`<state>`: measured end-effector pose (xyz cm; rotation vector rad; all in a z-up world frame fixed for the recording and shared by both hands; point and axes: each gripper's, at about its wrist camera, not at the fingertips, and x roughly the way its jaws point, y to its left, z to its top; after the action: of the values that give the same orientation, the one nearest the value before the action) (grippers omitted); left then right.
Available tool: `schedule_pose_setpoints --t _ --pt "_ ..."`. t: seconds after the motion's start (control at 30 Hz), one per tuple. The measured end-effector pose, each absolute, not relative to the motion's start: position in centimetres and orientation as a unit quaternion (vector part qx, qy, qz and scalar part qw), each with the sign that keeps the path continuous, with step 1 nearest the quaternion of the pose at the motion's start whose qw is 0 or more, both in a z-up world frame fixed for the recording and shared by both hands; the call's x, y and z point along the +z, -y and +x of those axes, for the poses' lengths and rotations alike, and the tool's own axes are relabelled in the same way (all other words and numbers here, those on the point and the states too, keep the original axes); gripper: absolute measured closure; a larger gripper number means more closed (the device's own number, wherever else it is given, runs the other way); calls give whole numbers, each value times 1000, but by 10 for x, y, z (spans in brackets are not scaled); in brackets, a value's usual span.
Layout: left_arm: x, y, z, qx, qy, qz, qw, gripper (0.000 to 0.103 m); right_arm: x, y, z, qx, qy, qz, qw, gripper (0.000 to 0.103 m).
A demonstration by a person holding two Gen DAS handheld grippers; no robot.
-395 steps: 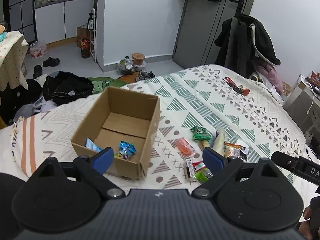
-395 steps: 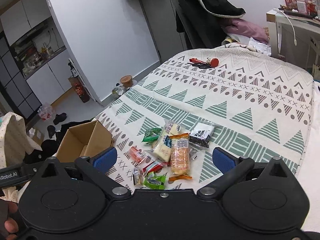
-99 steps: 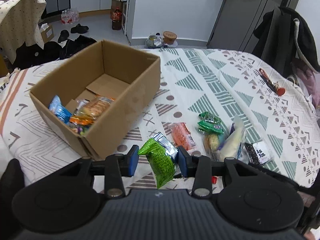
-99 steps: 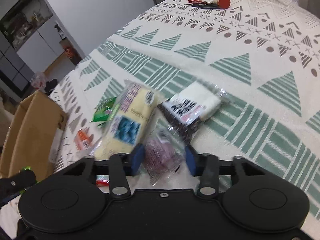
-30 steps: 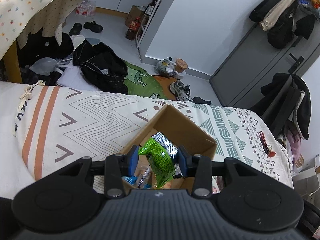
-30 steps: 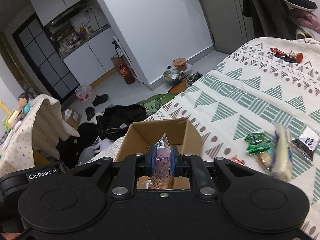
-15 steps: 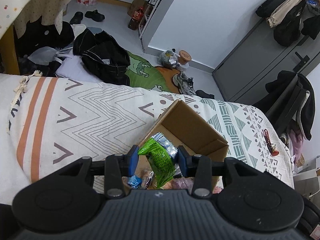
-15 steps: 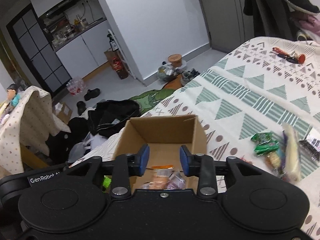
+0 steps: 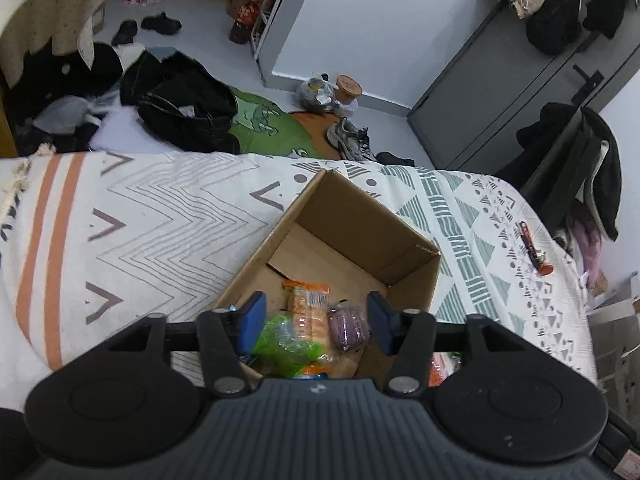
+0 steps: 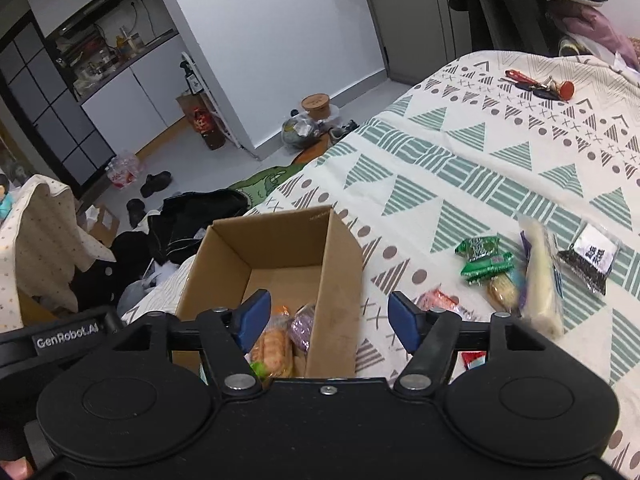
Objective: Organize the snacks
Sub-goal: 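Carry both packets over the cardboard box and open both tools to drop them, then move both open tools back from the box to the snack pile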
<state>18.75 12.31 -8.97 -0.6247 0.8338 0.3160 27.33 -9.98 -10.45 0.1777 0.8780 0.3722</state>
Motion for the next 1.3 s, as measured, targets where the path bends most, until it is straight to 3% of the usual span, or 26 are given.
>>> schedule_pose_setpoints --t 0.07,0.13,0.27,0.4,0.63,0.77,1.3 --pt "-87 -119 185 159 -393 -285 859 28 -104 103 270 181 -422 84 885 37" --pt "-83 -115 183 166 -392 -280 861 22 -104 108 268 181 -423 85 884 36" --pt "-81 -113 181 178 -407 -283 850 20 -106 119 265 176 -428 90 882 35" --pt "-79 -106 174 190 -407 -275 850 17 -107 132 260 168 -427 93 884 27" --pt "-69 -85 167 179 -389 -257 866 0 -105 154 250 166 -416 84 890 16" --pt "-64 -70 165 171 -384 -241 875 0 -106 169 245 165 -406 80 895 10" --pt "-56 -16 160 169 -374 -191 892 0 -104 240 233 133 -382 65 912 6"
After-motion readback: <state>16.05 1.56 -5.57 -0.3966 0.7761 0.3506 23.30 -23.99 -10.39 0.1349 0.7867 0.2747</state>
